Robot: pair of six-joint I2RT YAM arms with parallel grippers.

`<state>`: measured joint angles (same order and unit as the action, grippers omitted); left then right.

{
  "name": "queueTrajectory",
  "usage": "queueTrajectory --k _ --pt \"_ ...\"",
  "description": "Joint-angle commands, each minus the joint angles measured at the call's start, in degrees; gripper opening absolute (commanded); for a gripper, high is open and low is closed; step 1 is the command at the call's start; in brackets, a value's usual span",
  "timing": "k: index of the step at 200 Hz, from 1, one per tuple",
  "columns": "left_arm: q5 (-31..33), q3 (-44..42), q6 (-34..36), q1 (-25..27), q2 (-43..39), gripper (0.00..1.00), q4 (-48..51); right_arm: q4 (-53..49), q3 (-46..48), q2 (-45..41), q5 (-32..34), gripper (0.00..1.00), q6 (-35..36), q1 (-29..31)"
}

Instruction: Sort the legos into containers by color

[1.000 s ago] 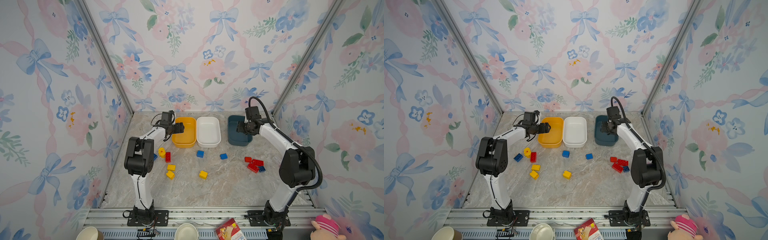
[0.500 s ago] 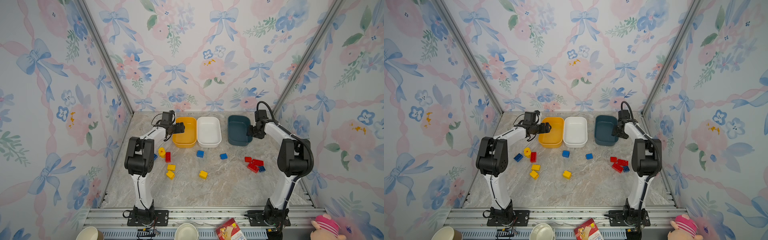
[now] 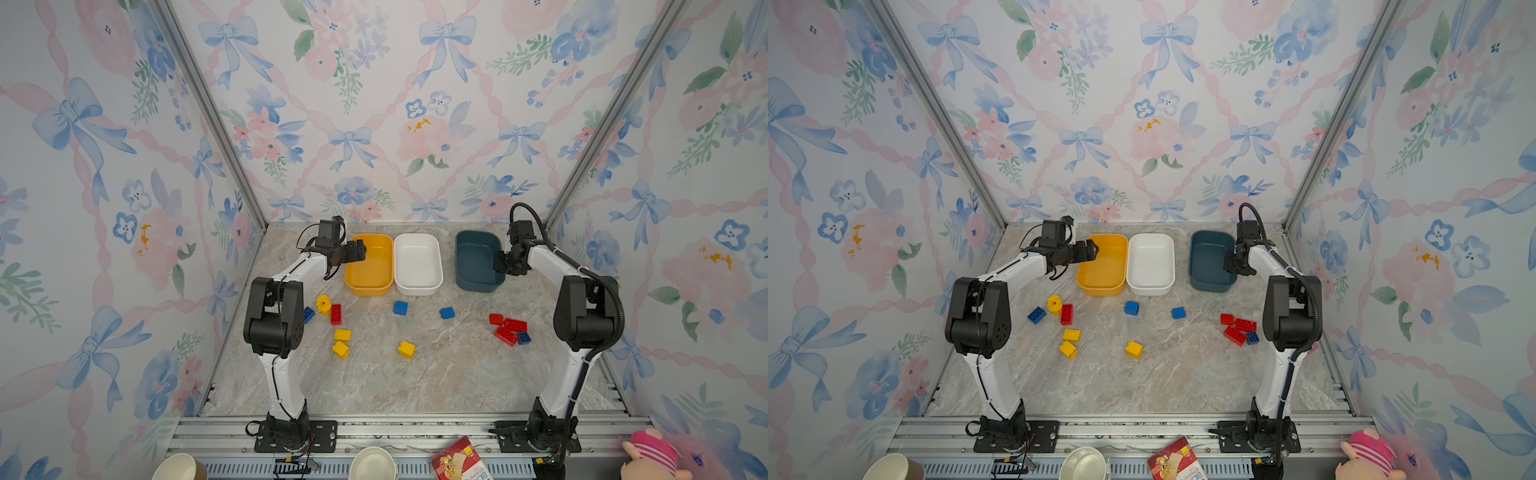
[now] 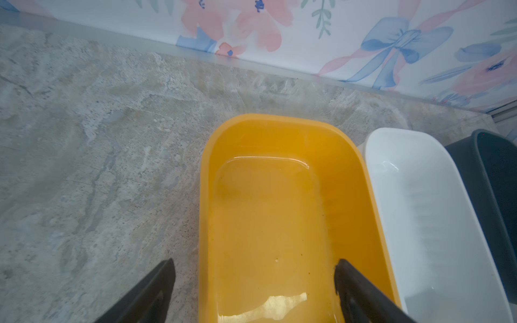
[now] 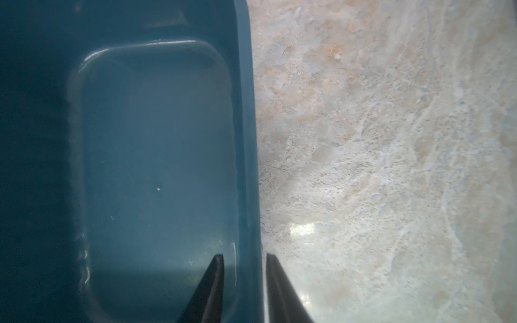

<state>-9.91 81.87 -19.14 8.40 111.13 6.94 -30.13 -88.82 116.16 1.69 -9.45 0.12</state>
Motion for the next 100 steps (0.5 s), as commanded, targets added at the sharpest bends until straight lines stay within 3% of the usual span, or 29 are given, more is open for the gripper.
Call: queueTrajectory --k 1,35,100 --pt "0.42 0.32 -0.99 -0.49 -3.74 0.91 -0.26 0.13 -0.39 1.7 -0.35 0.22 1.41 0.66" --pt "0.51 -0.38 -1.17 -0.71 -5.8 0.92 -0.25 -0.51 -1.33 2.21 0.74 0.12 3.4 1.82" --pt "0.55 -4.1 -1.61 -0.76 -9.29 0.94 -0.29 -1.51 -2.68 3.13 1.9 0.03 6.98 3.92"
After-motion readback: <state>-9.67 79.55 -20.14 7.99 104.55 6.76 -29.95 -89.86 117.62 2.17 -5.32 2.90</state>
